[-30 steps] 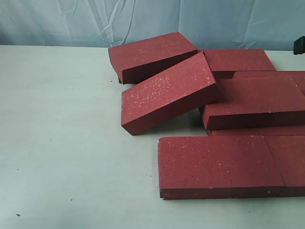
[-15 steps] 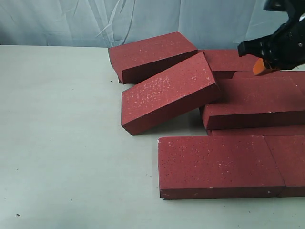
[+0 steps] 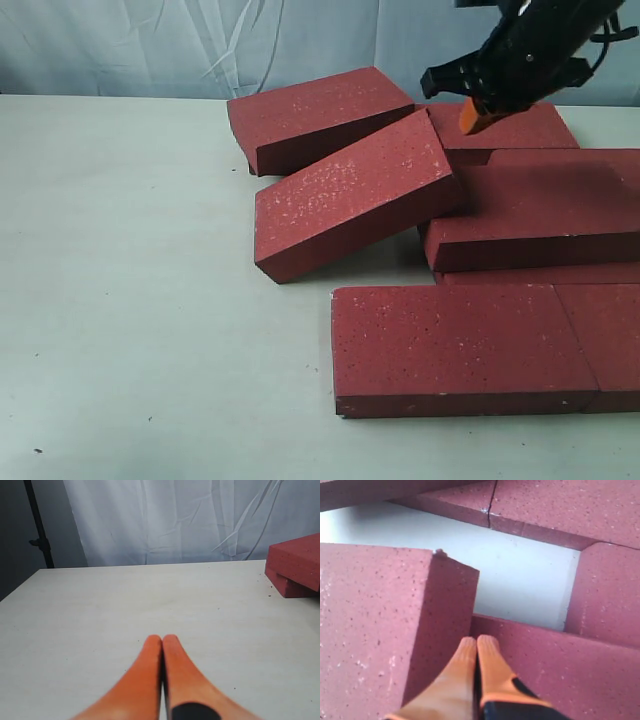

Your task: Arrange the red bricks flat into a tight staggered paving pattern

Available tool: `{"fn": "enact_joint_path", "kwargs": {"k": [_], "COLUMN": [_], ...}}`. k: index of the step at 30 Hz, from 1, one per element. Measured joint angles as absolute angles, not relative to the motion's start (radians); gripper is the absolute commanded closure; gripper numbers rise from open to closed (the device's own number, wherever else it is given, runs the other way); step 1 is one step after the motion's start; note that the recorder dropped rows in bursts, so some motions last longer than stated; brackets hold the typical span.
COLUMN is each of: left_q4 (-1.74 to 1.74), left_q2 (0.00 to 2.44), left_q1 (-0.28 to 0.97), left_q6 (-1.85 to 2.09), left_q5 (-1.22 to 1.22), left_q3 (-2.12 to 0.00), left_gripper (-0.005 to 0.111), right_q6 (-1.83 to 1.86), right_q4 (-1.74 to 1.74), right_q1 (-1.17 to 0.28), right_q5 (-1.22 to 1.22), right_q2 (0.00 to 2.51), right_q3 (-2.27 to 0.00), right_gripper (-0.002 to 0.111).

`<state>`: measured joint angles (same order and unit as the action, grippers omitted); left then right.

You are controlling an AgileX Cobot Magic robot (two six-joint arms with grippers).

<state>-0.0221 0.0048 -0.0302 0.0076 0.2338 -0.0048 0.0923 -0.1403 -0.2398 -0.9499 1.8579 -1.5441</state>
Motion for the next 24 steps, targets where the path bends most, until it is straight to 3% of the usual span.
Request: {"fn": "enact_joint_path", "kwargs": {"k": [24], "left_q4": [-0.022], "left_q2": [0.005], "left_q1": [-0.030], "left_q6": [0.008], "left_q5": [0.234], "left_q3": [-0.005], "left_gripper": [0.107], "right_q6": [0.073], "right_q4": [-0.167], "right_q1": [-0.530], "right_q5": [-0.916], "right_q2": [1.999], "right_q3": [-1.578], "right_gripper": [0.109]}}
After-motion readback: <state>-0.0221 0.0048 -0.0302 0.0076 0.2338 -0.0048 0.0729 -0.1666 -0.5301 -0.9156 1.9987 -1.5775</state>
